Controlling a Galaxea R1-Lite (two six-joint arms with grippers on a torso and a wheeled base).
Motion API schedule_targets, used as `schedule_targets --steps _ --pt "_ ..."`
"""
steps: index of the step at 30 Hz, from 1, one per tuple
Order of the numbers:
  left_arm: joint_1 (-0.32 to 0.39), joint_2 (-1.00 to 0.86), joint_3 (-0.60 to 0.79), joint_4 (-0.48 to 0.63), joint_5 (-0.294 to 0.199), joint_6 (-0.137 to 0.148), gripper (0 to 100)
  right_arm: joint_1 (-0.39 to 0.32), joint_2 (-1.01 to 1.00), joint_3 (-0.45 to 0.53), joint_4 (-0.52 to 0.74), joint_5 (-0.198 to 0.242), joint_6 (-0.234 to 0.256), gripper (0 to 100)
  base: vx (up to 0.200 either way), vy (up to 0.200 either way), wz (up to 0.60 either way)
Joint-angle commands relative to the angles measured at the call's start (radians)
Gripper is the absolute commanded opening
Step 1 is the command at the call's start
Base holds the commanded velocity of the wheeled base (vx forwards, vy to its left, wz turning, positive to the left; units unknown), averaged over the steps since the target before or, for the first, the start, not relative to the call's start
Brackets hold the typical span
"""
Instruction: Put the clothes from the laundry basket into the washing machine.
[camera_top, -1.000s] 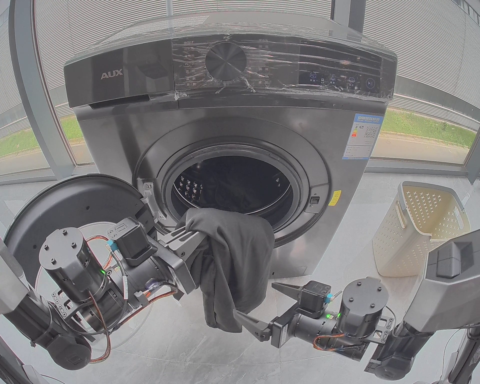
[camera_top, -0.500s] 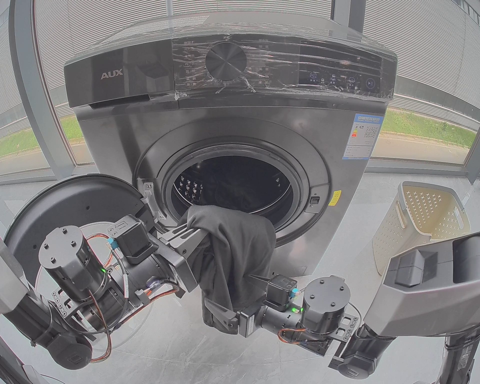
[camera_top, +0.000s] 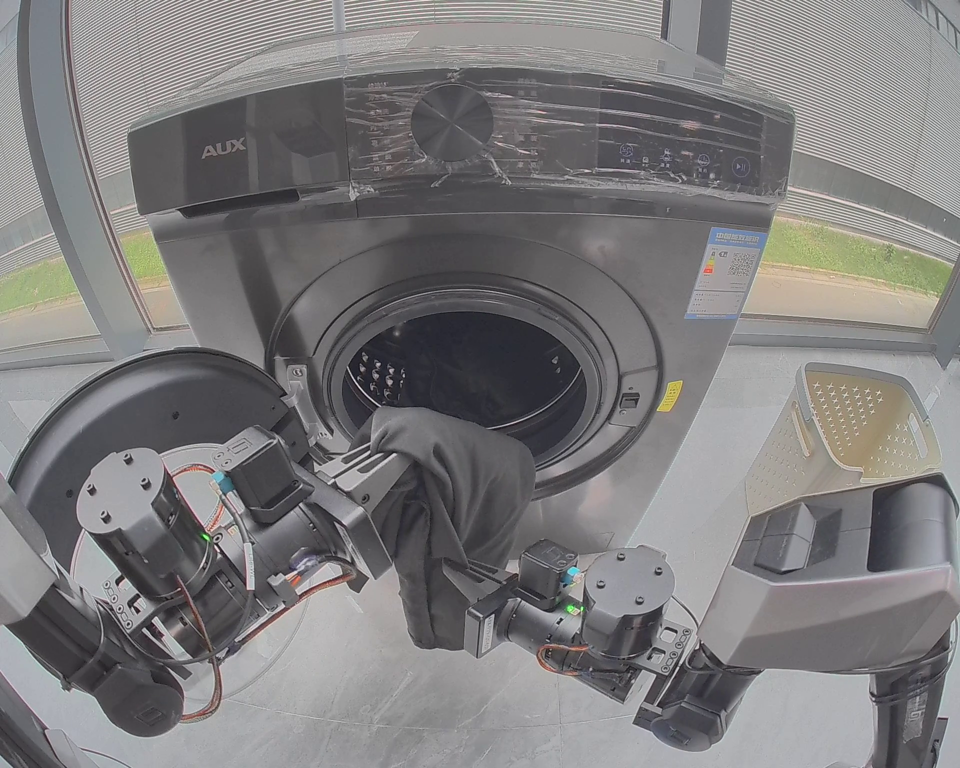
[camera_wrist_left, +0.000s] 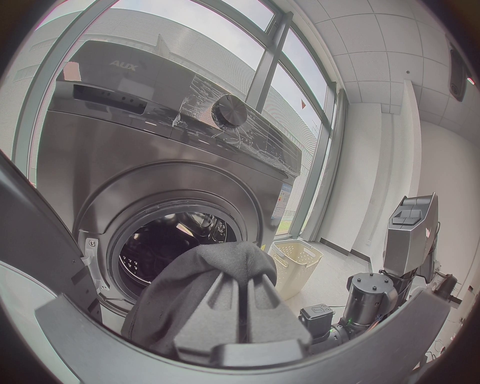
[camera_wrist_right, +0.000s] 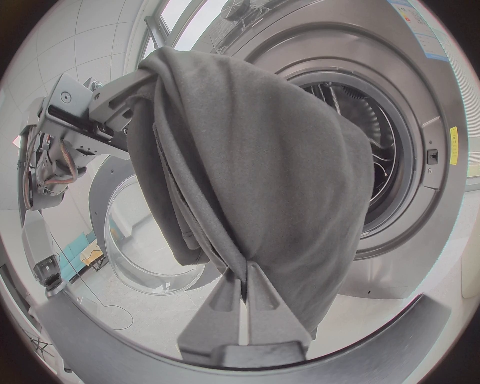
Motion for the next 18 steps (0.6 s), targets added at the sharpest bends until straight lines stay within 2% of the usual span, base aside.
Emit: schedule_targets --steps 1,3,4,6,10,13,18 --pt "0.02 0.001 0.002 -0.001 0.0 0.0 0 -0.002 -0.095 0.09 -0.012 -0.017 -0.001 0 0.0 0.0 0.0" --pt "0.047 0.0 0.005 0.001 0.0 0.0 0 -0.018 -0.17 0.167 -0.011 -0.031 -0.004 0 0.0 0.0 0.0" --pt "0.063 0.0 0.005 0.001 -0.002 -0.002 0 -0.054 -0.23 0.22 -0.009 -0.037 -0.009 0 0.0 0.0 0.0" --pt "0.081 -0.004 0.009 0.001 -0.002 -0.002 0 -0.11 -0.305 0.289 -0.009 -0.034 -0.019 0 0.0 0.0 0.0" --pt "0.083 -0.007 0.009 -0.001 -0.002 -0.002 0 -0.176 -0.371 0.372 -0.008 -0.019 -0.036 0 0.0 0.0 0.0" --pt "0.075 -0.016 0.011 0.001 -0.002 -0.002 0 -0.182 -0.431 0.417 -0.009 0.029 -0.038 0 0.0 0.0 0.0" --pt "0.072 -0.019 0.017 -0.001 0.0 0.001 0 -0.183 -0.474 0.434 -0.009 0.032 -0.038 0 0.0 0.0 0.0"
